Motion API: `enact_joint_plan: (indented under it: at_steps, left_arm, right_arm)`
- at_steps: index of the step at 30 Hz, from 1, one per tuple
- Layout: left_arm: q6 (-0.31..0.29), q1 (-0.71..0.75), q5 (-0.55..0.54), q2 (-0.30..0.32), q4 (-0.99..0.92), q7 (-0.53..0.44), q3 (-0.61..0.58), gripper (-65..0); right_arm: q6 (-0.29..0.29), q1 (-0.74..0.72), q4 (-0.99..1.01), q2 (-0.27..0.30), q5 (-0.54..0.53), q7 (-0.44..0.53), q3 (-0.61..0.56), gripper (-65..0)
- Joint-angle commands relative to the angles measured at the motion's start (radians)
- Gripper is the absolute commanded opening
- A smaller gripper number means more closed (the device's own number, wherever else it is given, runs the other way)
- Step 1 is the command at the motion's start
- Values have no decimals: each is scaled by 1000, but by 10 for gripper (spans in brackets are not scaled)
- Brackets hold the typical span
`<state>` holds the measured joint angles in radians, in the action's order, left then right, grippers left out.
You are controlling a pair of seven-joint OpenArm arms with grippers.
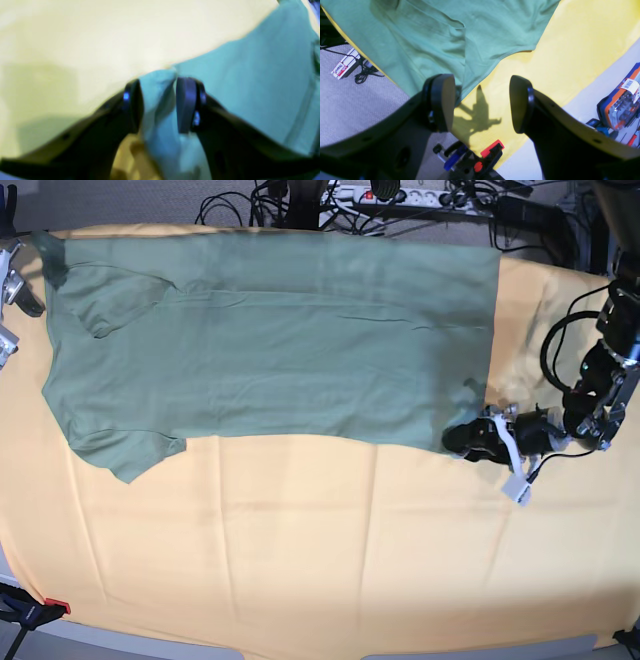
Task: Fold the T-shirt properly
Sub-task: 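Release the shirt and move both grippers to the hem corners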
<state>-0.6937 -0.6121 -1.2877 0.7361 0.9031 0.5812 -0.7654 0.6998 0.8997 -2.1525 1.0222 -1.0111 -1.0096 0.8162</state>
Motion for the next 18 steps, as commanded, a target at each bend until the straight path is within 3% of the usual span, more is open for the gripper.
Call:
enact_joint_plan:
  at_steps: [1, 5, 11, 15, 18]
  left_arm:
    - [-4, -14, -11, 11, 7, 48, 2, -400]
    - [-4, -18, -57, 12, 14, 48, 3, -428]
    - [-4, -35, -56, 13, 14, 40, 3, -650]
    - [-4, -37, -56, 12, 14, 40, 3, -650]
    - [-4, -37, -56, 12, 14, 39, 3, -650]
  right_arm:
    - [-2, -3, -5, 18, -2, 19, 15, -287]
    - [-2, -25, -5, -26, -3, 55, 15, -287]
    - [-2, -153, -5, -182, -3, 162, 15, -286]
    - [-30, -272, 7, -278, 19, 188, -5, -286]
    - [-79, -391, 82, -333, 132, 235, -82, -286]
